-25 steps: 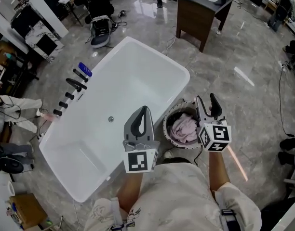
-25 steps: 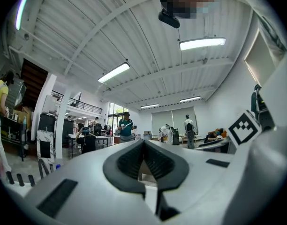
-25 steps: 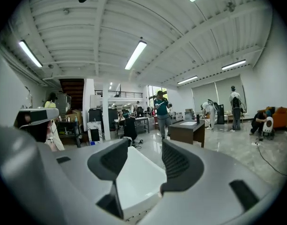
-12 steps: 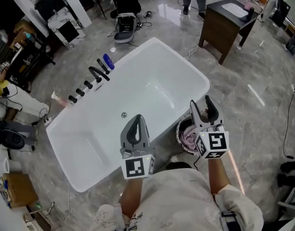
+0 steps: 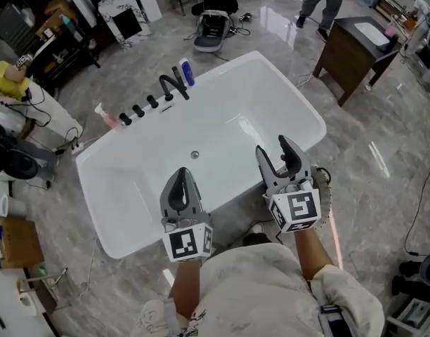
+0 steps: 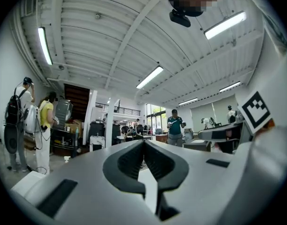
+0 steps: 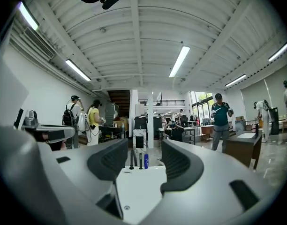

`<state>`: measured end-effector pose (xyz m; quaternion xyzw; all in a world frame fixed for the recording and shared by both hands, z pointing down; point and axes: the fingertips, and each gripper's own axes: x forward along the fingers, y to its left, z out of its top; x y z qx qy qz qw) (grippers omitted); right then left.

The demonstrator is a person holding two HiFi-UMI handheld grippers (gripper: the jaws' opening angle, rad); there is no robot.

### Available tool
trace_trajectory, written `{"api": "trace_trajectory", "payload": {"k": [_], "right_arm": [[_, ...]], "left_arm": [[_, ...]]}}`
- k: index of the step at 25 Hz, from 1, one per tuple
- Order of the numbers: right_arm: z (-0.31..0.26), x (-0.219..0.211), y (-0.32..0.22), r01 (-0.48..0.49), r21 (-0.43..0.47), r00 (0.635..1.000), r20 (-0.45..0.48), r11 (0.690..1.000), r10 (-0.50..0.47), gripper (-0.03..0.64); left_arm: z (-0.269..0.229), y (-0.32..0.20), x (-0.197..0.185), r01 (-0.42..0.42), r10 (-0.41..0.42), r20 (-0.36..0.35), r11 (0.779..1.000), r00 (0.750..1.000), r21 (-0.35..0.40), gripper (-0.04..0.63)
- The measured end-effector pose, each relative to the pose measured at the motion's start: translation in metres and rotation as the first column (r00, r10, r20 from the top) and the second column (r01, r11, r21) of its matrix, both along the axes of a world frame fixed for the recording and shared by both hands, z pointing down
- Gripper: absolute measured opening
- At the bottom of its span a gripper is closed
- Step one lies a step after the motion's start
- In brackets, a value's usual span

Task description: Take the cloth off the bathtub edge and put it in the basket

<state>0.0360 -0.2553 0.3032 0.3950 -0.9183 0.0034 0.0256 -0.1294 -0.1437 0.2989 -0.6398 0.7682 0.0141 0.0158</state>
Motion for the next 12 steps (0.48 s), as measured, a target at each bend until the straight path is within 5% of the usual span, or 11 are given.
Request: {"api": "trace_trajectory", "payload": {"k": [12], "right_arm": [[-0.022,-0.131,0.078,0.238,0.057,0.970,0.027,0.969,-0.240,0.215]], "left_arm": [[-0.007,0.104,-0.106,0.235,-0.236,0.022,0.972,0.972,0.011,0.003]]}}
